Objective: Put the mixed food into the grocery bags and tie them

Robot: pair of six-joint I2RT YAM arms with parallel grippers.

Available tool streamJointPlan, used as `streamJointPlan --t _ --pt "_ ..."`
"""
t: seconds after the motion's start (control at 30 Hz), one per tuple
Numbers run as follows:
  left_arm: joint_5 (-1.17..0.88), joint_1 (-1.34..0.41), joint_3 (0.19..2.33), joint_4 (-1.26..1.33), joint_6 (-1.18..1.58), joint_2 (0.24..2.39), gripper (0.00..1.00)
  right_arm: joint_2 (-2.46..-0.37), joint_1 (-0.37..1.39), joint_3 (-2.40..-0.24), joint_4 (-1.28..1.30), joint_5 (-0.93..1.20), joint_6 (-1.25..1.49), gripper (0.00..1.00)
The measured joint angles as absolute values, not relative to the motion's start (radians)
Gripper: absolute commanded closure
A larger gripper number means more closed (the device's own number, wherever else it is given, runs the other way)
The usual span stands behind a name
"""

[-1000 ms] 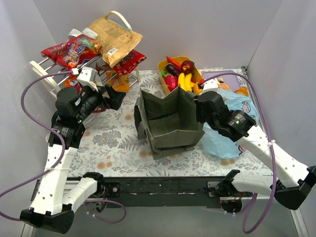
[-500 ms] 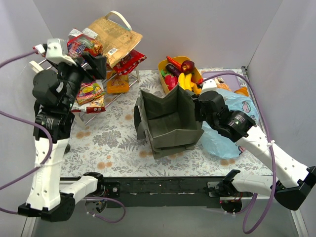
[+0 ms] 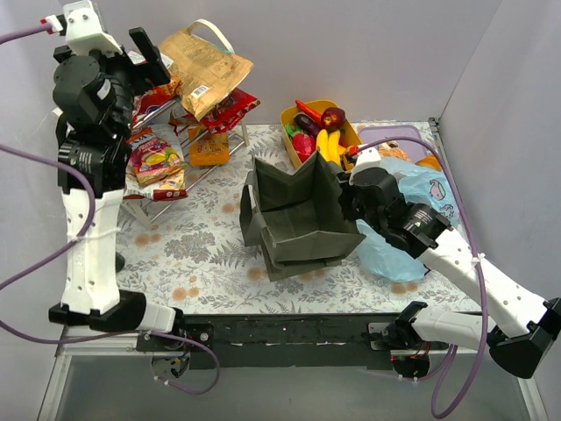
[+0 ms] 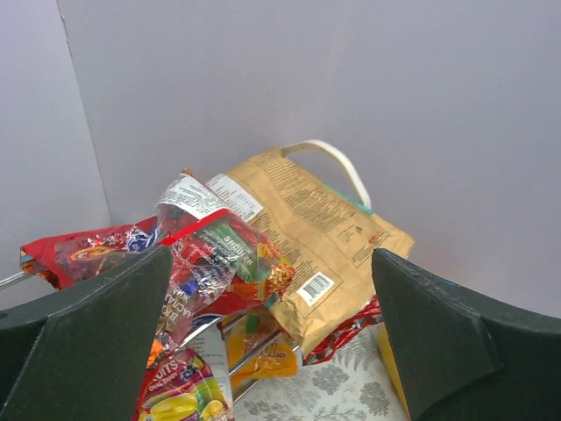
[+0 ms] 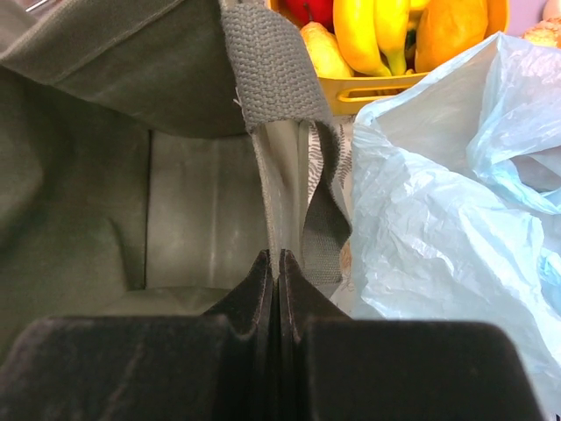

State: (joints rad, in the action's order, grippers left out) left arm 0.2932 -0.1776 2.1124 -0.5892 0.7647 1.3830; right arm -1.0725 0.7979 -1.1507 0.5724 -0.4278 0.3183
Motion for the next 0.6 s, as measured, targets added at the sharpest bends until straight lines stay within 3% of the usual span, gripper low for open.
streamJointPlan --t 0.6 --pt "0.195 -0.041 2.141 -0.632 0.812 1.628 0.02 -1.012 0.798 -1.099 0.538 -0.359 0.318 0.99"
